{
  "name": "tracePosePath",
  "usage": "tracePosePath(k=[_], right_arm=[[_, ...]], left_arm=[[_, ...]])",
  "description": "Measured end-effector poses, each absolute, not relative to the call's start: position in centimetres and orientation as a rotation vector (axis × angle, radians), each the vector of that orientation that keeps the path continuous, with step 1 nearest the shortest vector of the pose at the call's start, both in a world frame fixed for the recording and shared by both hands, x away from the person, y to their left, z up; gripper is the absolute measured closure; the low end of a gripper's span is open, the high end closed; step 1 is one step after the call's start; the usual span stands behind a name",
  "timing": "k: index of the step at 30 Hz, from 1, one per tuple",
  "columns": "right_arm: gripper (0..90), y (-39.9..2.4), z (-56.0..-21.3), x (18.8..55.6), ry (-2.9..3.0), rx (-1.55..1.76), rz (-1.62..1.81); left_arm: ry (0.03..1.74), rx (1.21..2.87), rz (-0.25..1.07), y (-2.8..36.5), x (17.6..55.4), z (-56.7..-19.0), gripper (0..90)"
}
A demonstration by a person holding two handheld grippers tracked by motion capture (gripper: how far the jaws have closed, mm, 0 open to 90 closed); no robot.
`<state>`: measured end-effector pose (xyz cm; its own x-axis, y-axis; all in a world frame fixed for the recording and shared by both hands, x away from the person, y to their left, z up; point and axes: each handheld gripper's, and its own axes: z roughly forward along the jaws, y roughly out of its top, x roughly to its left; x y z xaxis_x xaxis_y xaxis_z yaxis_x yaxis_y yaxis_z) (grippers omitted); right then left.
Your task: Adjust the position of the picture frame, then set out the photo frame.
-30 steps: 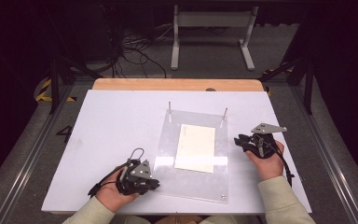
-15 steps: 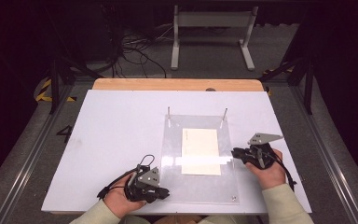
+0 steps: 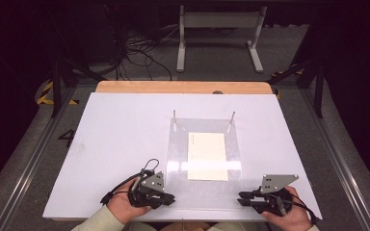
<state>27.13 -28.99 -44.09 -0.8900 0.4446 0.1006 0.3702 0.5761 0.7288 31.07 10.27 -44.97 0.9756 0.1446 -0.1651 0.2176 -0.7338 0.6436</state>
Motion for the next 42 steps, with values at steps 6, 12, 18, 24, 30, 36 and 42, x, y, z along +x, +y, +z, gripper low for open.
tracePosePath(k=[6,12,18,24,30,36,42], right_arm=[[83.2,-28.6,-44.5,27.0,2.758,0.672,1.141],[83.7,-28.9,-44.4,26.6,2.787,0.664,1.121],[83.7,-29.0,-44.3,25.8,2.801,0.652,1.111],[83.7,-28.8,-44.3,25.4,2.816,0.641,1.106],[83.5,-28.7,-44.3,25.4,2.826,0.639,1.12],[75.2,-28.8,-43.9,25.5,2.753,0.62,1.216],[71.9,-29.5,-42.7,26.0,2.564,0.661,1.331]], left_arm=[[0.25,2.395,-0.146,10.3,31.1,-45.1,84.1],[0.206,2.41,-0.185,9.8,30.3,-45.0,84.1],[0.179,2.424,-0.197,9.6,29.6,-44.9,84.1],[0.175,2.422,-0.213,9.7,29.4,-45.0,84.1],[0.178,2.428,-0.226,9.8,29.5,-44.9,83.9],[0.206,2.351,-0.252,10.3,29.8,-44.3,78.1],[0.266,2.221,-0.143,11.3,30.6,-43.1,69.4]])
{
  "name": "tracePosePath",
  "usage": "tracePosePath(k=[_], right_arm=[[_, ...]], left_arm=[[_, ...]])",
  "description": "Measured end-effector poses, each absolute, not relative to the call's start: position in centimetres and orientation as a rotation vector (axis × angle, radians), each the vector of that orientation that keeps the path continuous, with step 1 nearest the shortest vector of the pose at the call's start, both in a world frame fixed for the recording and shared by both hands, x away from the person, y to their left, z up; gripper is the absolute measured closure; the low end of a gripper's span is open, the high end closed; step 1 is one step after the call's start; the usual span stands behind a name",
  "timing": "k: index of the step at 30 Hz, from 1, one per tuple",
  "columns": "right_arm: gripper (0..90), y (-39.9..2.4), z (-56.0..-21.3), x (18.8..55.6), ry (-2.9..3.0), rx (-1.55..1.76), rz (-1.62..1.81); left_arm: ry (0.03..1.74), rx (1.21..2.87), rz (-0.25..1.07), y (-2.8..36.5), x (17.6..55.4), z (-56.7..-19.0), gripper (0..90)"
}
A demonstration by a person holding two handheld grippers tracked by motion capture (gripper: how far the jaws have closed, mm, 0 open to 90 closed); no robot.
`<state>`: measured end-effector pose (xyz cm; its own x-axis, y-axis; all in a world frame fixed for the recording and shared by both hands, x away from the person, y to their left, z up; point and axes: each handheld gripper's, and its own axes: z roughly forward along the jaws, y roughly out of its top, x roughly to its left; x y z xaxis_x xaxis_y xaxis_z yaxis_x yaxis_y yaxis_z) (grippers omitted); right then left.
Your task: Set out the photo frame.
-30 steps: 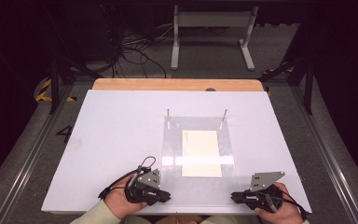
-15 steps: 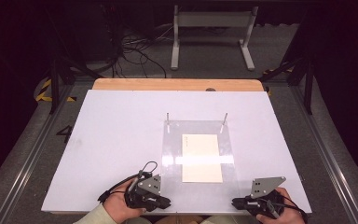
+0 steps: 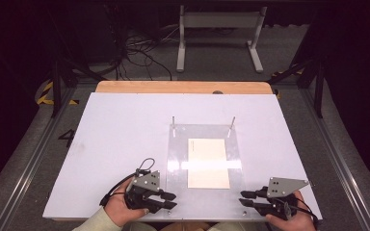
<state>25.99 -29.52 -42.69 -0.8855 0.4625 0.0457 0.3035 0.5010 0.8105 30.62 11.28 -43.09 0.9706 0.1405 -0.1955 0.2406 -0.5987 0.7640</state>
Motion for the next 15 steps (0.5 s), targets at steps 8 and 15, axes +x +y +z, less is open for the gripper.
tracePosePath(k=[8,15], right_arm=[[69.2,-29.4,-40.4,28.1,2.417,0.689,1.357],[65.6,-29.6,-39.5,30.4,2.348,0.772,1.362]], left_arm=[[0.448,2.108,0.038,12.9,33.0,-42.4,59.0],[0.546,2.063,0.101,13.6,35.1,-42.7,51.5]])
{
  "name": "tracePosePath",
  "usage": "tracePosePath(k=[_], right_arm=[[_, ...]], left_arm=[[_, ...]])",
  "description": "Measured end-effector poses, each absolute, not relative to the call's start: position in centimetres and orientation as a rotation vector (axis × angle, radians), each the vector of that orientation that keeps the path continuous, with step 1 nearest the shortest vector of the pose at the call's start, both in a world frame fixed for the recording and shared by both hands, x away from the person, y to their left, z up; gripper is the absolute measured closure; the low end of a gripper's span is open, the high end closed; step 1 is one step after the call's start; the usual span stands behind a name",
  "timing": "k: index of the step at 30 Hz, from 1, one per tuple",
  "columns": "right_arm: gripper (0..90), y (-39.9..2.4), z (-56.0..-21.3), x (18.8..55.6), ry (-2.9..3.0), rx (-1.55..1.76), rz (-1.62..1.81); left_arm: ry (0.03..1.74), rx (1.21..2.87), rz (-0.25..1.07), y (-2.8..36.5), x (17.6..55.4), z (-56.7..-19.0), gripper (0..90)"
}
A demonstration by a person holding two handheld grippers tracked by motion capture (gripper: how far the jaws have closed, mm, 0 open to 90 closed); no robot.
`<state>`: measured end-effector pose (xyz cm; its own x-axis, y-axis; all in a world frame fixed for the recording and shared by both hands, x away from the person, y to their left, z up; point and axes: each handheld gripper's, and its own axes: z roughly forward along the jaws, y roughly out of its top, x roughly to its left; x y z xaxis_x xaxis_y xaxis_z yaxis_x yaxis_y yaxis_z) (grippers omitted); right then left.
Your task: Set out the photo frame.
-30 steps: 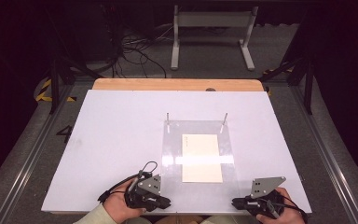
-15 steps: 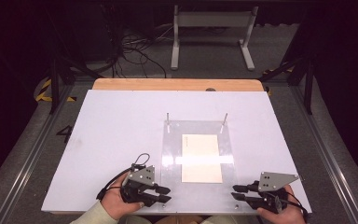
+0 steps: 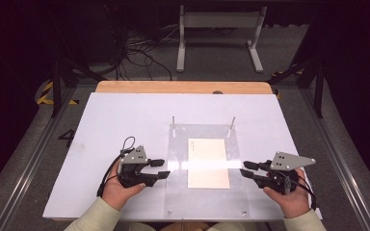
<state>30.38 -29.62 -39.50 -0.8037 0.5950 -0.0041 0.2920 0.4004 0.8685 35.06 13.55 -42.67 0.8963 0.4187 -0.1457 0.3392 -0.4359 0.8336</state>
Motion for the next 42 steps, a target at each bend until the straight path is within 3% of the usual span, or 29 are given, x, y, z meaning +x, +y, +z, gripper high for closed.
tracePosePath(k=[10,18,30,42], right_arm=[[57.6,-29.0,-39.3,34.0,2.304,0.862,1.341],[62.9,-28.4,-37.8,38.0,2.338,0.869,1.247],[50.6,-28.5,-38.6,43.7,2.254,1.068,1.185],[60.1,-28.6,-39.8,47.1,2.152,1.182,1.178]], left_arm=[[0.681,2.007,0.163,14.8,37.1,-43.6,49.0],[0.743,1.992,0.178,16.1,36.5,-44.5,44.7],[0.752,2.011,0.161,16.9,35.8,-44.8,43.7],[0.706,2.044,0.135,16.3,35.6,-45.0,45.7]])
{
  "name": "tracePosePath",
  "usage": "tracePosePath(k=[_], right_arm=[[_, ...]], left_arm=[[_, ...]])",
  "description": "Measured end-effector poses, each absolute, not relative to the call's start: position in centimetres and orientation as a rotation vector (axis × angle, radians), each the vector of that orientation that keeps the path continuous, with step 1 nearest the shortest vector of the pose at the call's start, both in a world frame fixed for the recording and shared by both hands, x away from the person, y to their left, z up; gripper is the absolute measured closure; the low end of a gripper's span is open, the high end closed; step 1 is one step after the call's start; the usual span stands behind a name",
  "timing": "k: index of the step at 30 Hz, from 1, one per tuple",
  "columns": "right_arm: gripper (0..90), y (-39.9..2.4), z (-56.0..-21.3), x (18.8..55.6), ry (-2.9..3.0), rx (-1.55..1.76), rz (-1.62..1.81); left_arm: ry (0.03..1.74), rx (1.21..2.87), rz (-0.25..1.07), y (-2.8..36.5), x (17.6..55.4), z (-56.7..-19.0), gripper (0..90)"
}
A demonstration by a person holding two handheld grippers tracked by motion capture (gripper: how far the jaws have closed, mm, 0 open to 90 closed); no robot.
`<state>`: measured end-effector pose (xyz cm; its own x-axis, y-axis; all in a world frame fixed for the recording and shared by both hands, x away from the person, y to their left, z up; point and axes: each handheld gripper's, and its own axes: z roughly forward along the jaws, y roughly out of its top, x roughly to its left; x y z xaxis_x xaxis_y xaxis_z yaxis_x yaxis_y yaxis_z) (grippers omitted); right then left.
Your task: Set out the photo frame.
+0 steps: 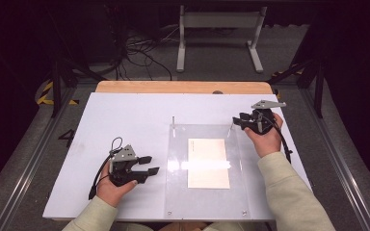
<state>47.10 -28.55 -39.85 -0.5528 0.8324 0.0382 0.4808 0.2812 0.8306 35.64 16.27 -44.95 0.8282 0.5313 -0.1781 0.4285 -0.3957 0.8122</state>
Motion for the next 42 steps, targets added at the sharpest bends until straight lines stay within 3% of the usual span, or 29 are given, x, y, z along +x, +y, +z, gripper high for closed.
tracePosePath(k=[11,42], right_arm=[[84.7,-27.1,-41.0,48.5,2.166,1.154,1.066],[86.1,-27.9,-42.1,49.9,2.097,1.271,1.217]], left_arm=[[0.692,2.056,0.125,16.2,35.6,-45.1,46.2],[0.696,2.057,0.132,16.8,34.7,-44.8,44.5]])
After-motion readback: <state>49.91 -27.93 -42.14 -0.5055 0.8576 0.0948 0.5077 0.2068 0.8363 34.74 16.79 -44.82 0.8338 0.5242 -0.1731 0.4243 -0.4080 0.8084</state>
